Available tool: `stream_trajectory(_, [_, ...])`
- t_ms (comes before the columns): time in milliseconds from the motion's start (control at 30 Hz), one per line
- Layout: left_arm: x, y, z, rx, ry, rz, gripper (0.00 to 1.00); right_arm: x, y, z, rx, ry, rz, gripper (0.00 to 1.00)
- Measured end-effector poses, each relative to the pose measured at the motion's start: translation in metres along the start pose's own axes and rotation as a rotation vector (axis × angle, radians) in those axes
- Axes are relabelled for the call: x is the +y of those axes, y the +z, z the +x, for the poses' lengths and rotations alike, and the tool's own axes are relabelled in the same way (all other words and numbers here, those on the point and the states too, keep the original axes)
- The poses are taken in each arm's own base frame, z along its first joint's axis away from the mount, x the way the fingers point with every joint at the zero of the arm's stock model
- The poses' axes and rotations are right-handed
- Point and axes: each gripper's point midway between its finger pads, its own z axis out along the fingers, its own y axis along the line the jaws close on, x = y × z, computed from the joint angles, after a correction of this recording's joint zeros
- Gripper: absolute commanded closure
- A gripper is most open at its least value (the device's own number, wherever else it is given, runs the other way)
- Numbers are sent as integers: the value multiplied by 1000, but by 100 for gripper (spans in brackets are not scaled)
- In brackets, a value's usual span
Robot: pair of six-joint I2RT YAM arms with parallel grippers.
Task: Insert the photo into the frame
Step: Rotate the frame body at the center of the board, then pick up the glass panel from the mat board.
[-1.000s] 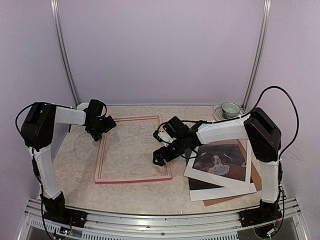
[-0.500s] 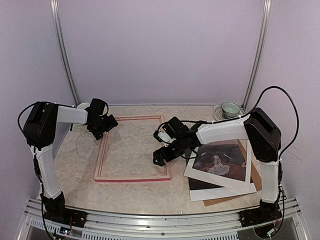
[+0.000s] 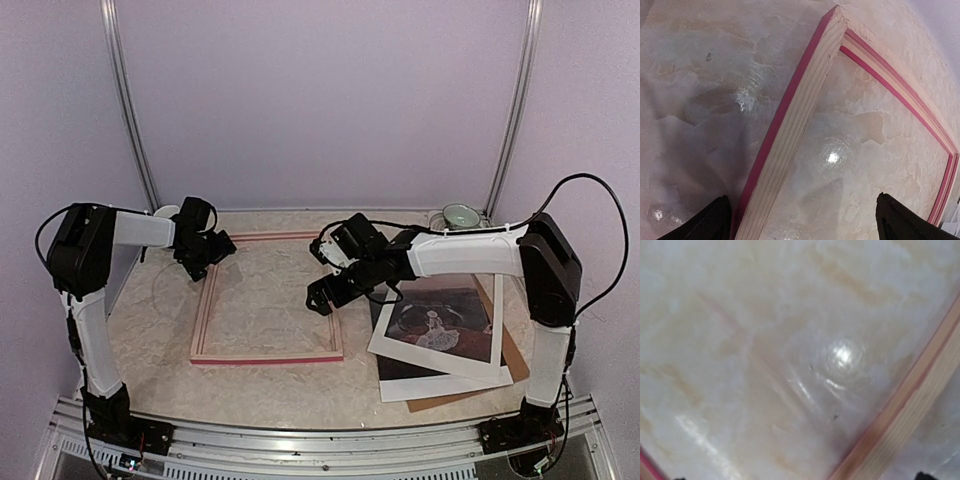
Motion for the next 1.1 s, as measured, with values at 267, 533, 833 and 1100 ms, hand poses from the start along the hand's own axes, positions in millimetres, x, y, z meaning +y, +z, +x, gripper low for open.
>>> stream_trajectory(267, [-3, -11, -8, -29, 6, -3, 1, -15, -25, -1, -40, 50, 7, 1])
stream_trajectory(533, [-40, -53, -28, -105, 59, 101, 1, -71, -57, 26, -55, 188, 87, 1])
stream_trajectory(833, [-147, -98, 13, -84, 250, 369, 1, -141, -106, 49, -152, 381, 191, 1])
stream_trajectory(1100, [-211, -115, 84, 26, 392, 543, 1, -177, -125, 69, -186, 477, 256, 1])
